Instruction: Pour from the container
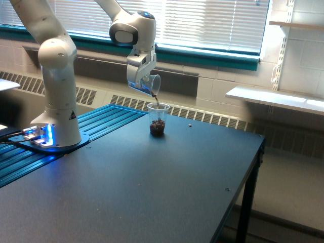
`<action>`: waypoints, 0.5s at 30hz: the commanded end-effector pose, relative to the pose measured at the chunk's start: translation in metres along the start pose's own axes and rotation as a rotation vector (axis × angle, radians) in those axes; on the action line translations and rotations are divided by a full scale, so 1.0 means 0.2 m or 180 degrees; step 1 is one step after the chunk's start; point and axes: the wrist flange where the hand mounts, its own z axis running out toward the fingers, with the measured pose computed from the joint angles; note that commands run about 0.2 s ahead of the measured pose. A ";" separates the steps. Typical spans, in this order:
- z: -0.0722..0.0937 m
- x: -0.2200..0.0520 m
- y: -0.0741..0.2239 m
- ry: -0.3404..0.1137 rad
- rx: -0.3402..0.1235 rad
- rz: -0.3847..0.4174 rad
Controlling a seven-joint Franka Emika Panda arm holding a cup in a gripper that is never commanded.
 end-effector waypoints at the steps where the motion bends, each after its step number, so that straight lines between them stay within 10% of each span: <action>1: 0.01 0.01 0.02 -0.0040 -0.0036 -0.0002; 15: 0.01 0.06 0.03 -0.0064 -0.0065 0.0072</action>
